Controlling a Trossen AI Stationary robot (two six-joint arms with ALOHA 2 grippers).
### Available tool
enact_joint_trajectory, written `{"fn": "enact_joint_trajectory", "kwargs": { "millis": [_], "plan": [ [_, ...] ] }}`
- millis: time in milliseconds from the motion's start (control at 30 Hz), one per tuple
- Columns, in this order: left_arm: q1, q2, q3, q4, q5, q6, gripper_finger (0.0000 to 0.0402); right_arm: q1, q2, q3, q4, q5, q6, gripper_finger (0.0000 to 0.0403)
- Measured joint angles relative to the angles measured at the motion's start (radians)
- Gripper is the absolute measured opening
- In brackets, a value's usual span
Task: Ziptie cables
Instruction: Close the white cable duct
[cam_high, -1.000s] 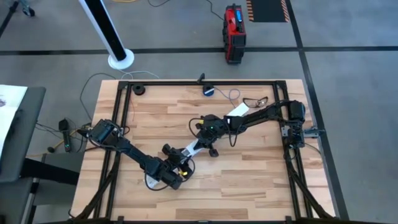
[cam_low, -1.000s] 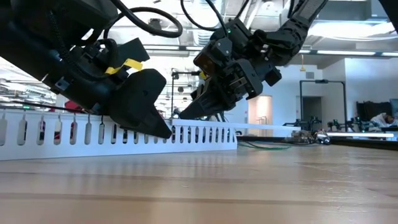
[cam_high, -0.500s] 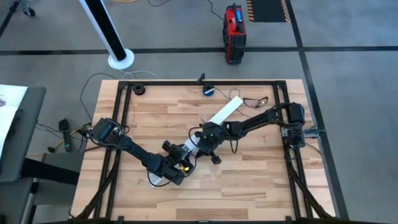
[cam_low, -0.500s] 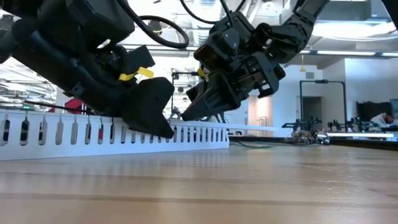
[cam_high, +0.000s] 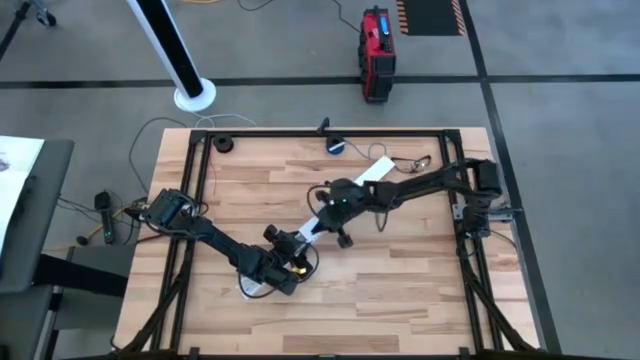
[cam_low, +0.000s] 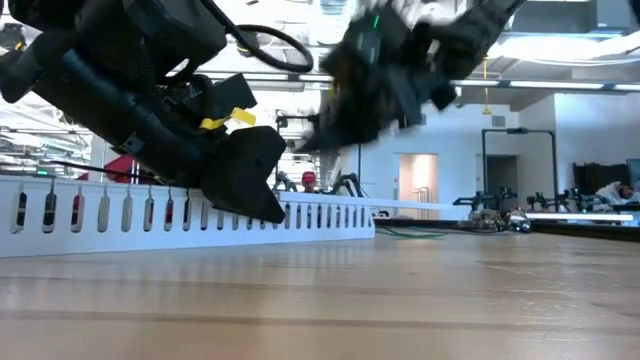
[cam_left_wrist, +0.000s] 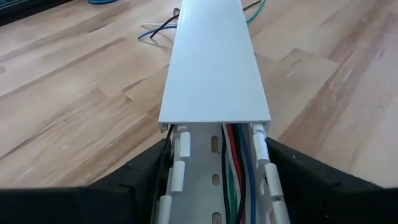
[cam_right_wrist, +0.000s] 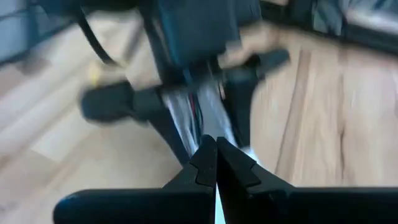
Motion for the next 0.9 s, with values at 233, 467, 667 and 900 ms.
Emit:
{"fn": "enact_joint_trajectory", "kwargs": {
  "millis": [233,467,667,900],
  "plan": [
    [0.0,0.0,0.0,0.062,0.052,0.095,0.0231,-0.044,0.109,0.008,-0.025,-0.004,-0.003,0.0],
    [-0.003,-0.003,0.0,0.07,0.109,0.184,0.0231,-0.034,0.143,0.01,-0.015,-0.03,-0.003,0.0],
    [0.001,-0.002,0.0,0.094,0.121,0.199,0.0231,0.012,0.145,0.011,-0.001,-0.027,-0.003,0.0],
    [0.003,-0.001,0.0,0.118,0.135,0.24,0.0231,0.045,0.149,0.05,-0.015,-0.002,0.0,0.0]
  ]
}}
